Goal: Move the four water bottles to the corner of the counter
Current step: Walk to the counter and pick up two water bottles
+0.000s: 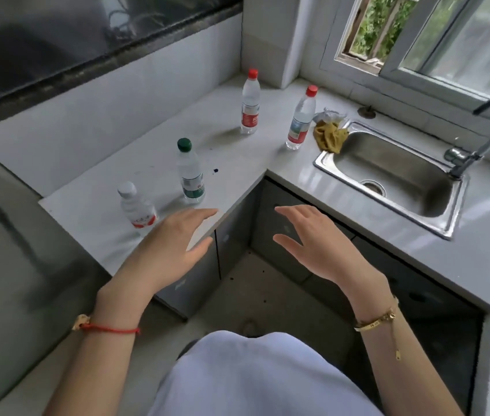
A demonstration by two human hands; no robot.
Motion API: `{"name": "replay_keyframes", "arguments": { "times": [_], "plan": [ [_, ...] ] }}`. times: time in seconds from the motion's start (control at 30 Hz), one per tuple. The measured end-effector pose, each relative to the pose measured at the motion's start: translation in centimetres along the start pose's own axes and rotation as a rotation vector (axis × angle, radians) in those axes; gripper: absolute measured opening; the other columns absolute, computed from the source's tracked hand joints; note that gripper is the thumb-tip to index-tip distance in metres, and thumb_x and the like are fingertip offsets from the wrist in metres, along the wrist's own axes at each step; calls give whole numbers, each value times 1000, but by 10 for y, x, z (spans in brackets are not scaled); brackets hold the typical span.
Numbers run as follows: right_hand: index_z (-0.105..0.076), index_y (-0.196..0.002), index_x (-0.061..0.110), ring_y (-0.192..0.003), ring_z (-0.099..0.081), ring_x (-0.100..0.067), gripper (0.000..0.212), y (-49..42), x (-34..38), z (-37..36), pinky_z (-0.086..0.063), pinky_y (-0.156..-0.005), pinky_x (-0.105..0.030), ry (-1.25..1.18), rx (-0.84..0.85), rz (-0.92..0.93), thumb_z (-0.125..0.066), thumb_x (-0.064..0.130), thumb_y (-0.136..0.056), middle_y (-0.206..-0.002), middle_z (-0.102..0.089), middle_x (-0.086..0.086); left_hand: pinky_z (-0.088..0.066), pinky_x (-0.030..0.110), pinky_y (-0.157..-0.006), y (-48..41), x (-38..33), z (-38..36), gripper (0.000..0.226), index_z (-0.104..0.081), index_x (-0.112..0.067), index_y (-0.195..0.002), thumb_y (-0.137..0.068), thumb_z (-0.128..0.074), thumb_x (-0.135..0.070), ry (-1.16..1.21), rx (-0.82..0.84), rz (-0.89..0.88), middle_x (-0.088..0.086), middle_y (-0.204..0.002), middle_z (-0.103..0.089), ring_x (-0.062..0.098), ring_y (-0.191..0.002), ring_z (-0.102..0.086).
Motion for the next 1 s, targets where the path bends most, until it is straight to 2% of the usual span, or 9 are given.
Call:
{"name": "replay_keyframes", "arguments": {
  "times": [0.13, 0.4, 0.57, 0.73, 1.0],
  "plan": [
    [-31, -143, 25, -136, -36, -17, 57, -30, 7, -4, -34, -112, -38, 5, 56, 104, -47, 47, -93, -143, -46, 3, -38, 37, -108, 4, 14, 4, 47, -38, -39, -138, -93, -52, -34, 9, -46, 122, -16, -143, -44, 9, -131, -40],
    [-32, -143, 25, -136, -35, -17, 57, -77, 35, -20, -30, -111, -35, 25, 128, 267, -48, 46, -93, -144, -45, 3, -39, 27, -98, 17, 46, 25, 43, -44, -37, -133, -91, -54, -32, 3, -160, 263, -12, -132, -53, 6, -119, -46],
    [-33, -143, 25, -135, -36, -18, 56, -110, 55, -28, -31, -110, -34, 29, 140, 336, -48, 46, -93, -143, -46, 3, -42, 33, -101, 14, 67, 43, 44, -45, -36, -133, -90, -54, -31, 6, -217, 295, -13, -131, -54, 8, -120, -46],
    [-32, -143, 26, -134, -37, -18, 57, -144, 77, -30, -33, -109, -36, 27, 126, 379, -47, 48, -93, -144, -46, 3, -41, 33, -103, 4, 83, 66, 45, -47, -30, -133, -90, -57, -25, -18, -270, 299, -8, -133, -54, 13, -122, -48],
    [-35, -142, 22, -132, -40, -21, 55, -185, 112, -20, -36, -105, -36, 15, 60, 464, -49, 44, -93, -141, -48, 0, -39, 35, -106, -7, 112, 90, 49, -42, -30, -138, -91, -56, -24, -33, -316, 319, -9, -137, -50, 12, -127, -43]
  ]
}}
Point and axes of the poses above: each hand's wrist, its own y-axis away from the middle knuckle, its own z-axis out of the back of the hand, x = y × z, the point moved 8 cm from there along -y, towards the middle knuckle
